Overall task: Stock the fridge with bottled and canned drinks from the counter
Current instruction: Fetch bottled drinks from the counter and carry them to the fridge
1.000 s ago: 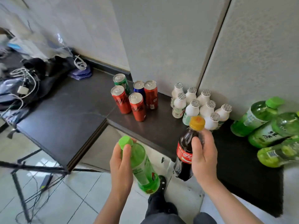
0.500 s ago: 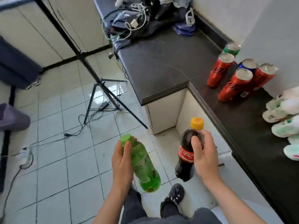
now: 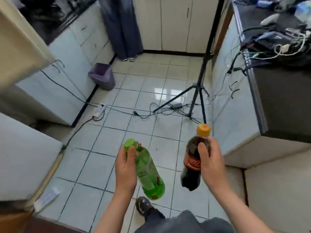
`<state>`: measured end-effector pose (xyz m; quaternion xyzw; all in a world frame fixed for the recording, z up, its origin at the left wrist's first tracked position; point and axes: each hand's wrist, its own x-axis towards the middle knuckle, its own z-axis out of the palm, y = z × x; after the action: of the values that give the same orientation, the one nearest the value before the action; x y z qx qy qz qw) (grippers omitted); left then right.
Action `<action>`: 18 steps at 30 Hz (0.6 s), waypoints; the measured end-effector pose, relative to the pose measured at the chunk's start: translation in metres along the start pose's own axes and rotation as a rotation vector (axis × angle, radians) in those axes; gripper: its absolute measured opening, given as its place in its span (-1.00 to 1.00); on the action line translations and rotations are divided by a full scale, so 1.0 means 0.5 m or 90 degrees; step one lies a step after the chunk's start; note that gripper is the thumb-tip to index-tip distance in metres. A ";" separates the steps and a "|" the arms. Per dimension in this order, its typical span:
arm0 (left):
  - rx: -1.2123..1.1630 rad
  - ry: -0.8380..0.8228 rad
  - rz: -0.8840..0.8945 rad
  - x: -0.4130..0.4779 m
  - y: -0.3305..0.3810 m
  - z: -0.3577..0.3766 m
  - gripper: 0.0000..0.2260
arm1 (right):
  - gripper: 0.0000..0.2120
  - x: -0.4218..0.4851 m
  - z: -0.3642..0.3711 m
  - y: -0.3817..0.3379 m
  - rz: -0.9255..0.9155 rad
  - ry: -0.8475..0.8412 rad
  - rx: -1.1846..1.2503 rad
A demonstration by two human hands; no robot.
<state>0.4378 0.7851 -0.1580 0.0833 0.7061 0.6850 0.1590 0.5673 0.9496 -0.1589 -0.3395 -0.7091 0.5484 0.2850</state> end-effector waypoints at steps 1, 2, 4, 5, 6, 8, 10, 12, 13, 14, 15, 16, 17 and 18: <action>0.000 0.021 0.008 0.022 0.002 -0.050 -0.69 | -0.54 0.009 0.056 -0.016 -0.011 -0.024 0.005; 0.001 0.041 0.016 0.044 0.005 -0.099 -0.67 | -0.57 0.017 0.111 -0.030 -0.024 -0.047 0.008; 0.002 0.081 0.034 0.084 0.010 -0.190 -0.65 | -0.63 0.028 0.217 -0.055 -0.051 -0.095 0.015; 0.001 0.103 0.041 0.102 0.012 -0.234 -0.64 | -0.63 0.032 0.267 -0.070 -0.060 -0.117 0.018; -0.003 0.124 0.044 0.118 0.015 -0.276 -0.64 | -0.64 0.034 0.315 -0.084 -0.063 -0.137 0.023; -0.005 0.169 0.049 0.139 0.021 -0.356 -0.63 | -0.69 0.033 0.401 -0.113 -0.070 -0.180 0.028; -0.011 0.225 0.047 0.150 0.024 -0.431 -0.64 | -0.72 0.032 0.481 -0.139 -0.089 -0.229 0.019; -0.034 0.284 0.043 0.158 0.021 -0.501 -0.71 | -0.72 0.033 0.561 -0.160 -0.096 -0.283 0.012; -0.049 0.315 0.041 0.160 0.016 -0.534 -0.74 | -0.72 0.032 0.604 -0.168 -0.099 -0.311 0.007; -0.063 0.345 0.038 0.161 0.011 -0.565 -0.76 | -0.72 0.031 0.647 -0.175 -0.105 -0.339 0.002; -0.071 0.375 0.034 0.162 0.005 -0.595 -0.77 | -0.73 0.030 0.691 -0.181 -0.108 -0.371 -0.002; -0.074 0.405 0.030 0.163 -0.001 -0.623 -0.75 | -0.74 0.028 0.735 -0.184 -0.109 -0.406 -0.004; -0.078 0.433 0.026 0.164 -0.007 -0.650 -0.74 | -0.75 0.027 0.779 -0.187 -0.109 -0.440 -0.006; -0.085 0.460 0.021 0.167 -0.014 -0.678 -0.73 | -0.76 0.025 0.824 -0.190 -0.113 -0.471 -0.010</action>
<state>0.2456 0.4937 -0.1706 -0.1631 0.6693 0.7170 -0.1063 0.2235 0.7029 -0.1638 -0.0581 -0.7948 0.6017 0.0530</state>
